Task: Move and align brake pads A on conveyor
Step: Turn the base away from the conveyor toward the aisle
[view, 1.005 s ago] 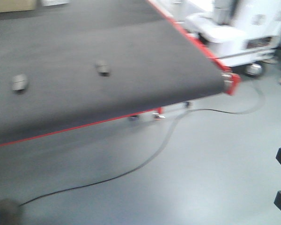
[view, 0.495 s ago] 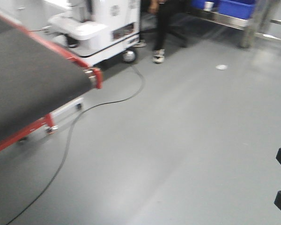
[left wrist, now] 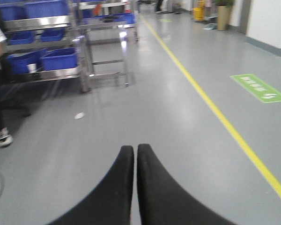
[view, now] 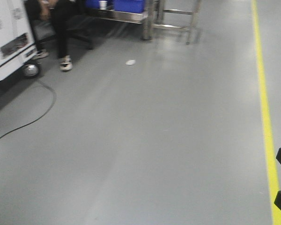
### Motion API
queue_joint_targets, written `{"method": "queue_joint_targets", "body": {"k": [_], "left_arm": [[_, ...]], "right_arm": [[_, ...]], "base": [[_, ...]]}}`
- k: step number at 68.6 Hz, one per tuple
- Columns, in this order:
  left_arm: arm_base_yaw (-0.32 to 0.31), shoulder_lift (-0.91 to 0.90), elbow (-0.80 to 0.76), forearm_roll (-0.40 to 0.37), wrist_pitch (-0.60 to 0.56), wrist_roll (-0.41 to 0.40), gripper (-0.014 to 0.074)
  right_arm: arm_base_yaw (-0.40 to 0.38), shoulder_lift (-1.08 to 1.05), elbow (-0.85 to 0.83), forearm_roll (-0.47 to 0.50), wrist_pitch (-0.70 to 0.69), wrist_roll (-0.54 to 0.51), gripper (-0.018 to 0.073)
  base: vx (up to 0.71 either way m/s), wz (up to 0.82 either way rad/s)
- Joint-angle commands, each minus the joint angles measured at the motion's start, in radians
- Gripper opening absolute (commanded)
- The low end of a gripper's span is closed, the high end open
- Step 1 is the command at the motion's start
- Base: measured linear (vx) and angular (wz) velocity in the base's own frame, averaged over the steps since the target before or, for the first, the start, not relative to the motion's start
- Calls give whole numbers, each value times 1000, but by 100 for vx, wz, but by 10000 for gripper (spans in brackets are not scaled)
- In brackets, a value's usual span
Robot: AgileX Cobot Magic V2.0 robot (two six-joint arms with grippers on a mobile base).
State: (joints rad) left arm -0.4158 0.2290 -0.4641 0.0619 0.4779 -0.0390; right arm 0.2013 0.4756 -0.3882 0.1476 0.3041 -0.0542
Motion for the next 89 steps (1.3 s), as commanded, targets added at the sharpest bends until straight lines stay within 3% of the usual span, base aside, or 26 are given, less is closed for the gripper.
{"method": "queue_joint_targets", "body": {"k": [1,44,89], "left_arm": [[-2,14,-22,0,-73,-7,-6],[-2,14,-22,0,-73,-7,-6],[-2,14,-22,0,-73,-7,-6]], "right_arm": [[-2,2,-28,-2,-72,-11,-10],[-2,2,-28,-2,-72,-11,-10],[-2,2,-28,-2,-64,-11,-10]], "base": [[17,-72],[20,-65],[39,-15]]}}
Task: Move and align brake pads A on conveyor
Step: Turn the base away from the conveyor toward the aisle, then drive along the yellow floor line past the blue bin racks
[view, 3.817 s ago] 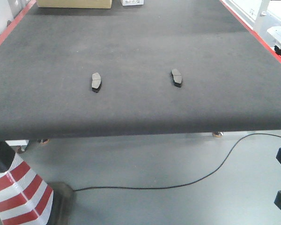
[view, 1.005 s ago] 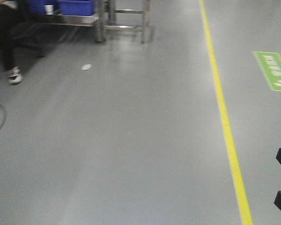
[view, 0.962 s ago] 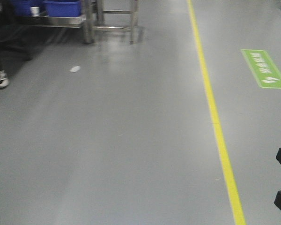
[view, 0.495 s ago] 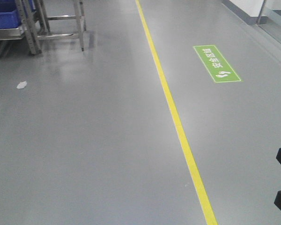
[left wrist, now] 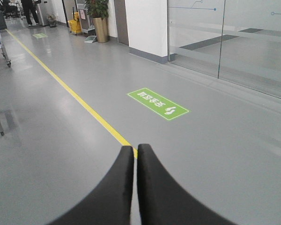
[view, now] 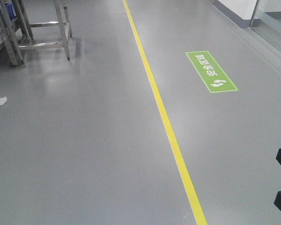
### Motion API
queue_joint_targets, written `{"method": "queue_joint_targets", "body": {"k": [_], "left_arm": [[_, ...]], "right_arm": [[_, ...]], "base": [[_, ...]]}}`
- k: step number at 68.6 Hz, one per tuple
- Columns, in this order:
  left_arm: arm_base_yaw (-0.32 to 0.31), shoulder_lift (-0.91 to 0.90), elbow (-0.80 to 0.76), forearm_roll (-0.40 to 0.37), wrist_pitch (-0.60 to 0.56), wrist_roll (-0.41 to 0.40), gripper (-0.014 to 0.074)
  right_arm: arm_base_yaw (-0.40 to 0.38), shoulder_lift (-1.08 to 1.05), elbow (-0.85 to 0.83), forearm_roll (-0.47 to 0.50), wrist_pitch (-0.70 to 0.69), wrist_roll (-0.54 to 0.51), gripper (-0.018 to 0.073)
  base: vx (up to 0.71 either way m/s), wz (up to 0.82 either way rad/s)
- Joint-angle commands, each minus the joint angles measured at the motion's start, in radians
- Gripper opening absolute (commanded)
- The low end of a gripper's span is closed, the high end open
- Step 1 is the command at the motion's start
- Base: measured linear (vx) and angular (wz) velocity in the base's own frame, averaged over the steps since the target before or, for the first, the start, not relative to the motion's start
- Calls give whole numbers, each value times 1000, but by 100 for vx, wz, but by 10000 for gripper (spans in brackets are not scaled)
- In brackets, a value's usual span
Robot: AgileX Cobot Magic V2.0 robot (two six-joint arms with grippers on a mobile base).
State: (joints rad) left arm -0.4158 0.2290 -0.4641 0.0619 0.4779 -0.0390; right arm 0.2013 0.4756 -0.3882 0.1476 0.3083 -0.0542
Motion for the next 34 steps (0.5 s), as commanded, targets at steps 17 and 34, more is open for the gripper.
{"method": "queue_joint_targets", "body": {"k": [17,34], "left_arm": [[-2,14,-22,0,-73,-7,-6],[-2,14,-22,0,-73,-7,-6]], "right_arm": [[-2,2,-28,-2,-68,-11,-10],[-2,2,-28,-2,-68,-11,-10]], "base": [[51,-4],[56,-9]]}}
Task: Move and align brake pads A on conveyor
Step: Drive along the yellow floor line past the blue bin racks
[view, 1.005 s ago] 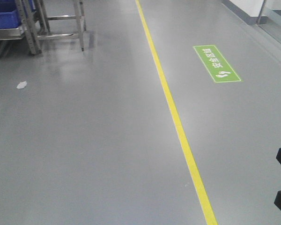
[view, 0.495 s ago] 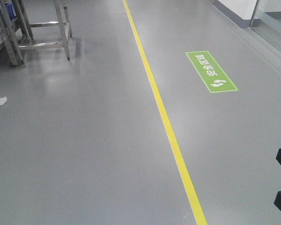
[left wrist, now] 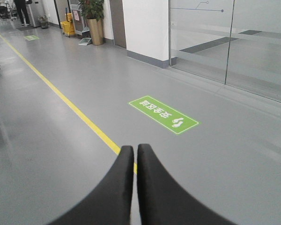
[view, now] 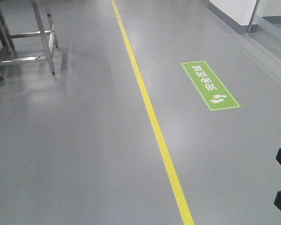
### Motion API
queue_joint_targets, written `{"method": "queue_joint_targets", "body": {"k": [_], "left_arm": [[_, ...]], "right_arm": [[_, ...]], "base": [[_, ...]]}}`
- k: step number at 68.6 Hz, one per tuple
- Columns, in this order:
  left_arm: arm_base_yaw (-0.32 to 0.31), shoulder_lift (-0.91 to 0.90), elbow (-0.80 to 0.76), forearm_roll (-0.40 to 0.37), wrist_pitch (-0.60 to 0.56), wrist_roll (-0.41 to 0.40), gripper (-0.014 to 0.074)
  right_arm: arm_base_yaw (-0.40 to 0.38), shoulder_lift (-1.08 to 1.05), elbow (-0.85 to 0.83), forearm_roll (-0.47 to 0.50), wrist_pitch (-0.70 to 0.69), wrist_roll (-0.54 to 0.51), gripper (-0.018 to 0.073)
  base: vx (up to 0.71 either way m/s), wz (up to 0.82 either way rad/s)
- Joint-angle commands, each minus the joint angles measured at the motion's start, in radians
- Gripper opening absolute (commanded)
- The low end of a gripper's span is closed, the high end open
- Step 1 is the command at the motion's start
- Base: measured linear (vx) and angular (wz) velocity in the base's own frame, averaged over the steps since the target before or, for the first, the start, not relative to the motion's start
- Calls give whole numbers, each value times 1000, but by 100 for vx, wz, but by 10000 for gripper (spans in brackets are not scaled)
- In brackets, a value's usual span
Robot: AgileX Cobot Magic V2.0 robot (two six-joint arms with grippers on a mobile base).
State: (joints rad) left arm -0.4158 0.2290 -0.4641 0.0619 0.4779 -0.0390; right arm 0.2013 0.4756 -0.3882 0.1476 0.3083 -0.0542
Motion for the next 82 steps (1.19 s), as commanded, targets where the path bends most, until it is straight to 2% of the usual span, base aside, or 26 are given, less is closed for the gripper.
{"method": "queue_joint_targets", "body": {"k": [1,39,82], "left_arm": [[-2,14,-22,0,-73,-7,-6],[-2,15,-22,0,-73,-7,-6],[-2,15,-22,0,-73,-7,-6]], "right_arm": [[-2,2,-28,-2,-68,-11,-10],[-2,2,-28,-2,-68,-11,-10],[-2,2,-28,-2,-68,-11,-10]], "base": [[58,-12],[60,-5],[59,8]]}}
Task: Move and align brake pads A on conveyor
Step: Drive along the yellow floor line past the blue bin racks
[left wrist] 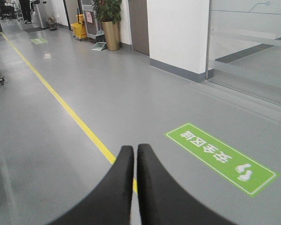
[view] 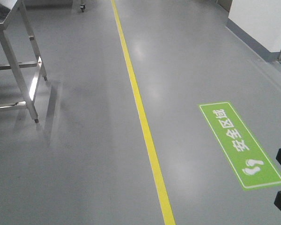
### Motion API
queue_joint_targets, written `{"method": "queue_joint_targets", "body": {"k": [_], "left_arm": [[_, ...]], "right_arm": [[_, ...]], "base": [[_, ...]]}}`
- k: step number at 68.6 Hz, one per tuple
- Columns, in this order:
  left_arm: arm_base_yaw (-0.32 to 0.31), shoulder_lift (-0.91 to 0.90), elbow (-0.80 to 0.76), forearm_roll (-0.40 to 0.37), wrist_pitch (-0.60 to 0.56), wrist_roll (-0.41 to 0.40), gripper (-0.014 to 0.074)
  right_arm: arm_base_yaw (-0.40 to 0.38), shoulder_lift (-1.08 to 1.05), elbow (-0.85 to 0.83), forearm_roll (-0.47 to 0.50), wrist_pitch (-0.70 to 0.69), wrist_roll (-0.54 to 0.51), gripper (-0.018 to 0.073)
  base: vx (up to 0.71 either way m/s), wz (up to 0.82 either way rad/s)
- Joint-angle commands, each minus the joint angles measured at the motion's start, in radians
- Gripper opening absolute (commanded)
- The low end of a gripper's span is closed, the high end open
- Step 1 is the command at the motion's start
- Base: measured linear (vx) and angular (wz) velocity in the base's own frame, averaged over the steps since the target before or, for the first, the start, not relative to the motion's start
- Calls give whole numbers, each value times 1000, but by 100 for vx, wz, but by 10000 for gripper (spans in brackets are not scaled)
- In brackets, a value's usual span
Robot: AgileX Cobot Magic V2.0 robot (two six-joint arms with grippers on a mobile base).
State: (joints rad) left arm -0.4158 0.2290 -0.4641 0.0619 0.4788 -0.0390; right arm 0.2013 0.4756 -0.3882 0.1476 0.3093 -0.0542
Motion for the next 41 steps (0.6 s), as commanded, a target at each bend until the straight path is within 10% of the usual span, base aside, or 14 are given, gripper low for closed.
{"method": "queue_joint_targets", "body": {"k": [1,41], "left_arm": [[-2,15,-22,0,-74,-7,-6],[-2,15,-22,0,-74,-7,-6]], "right_arm": [[-2,2,-28,-2,-69,-11,-10],[-2,2,-28,-2,-69,-11,-10]], "base": [[57,7],[57,5]]}}
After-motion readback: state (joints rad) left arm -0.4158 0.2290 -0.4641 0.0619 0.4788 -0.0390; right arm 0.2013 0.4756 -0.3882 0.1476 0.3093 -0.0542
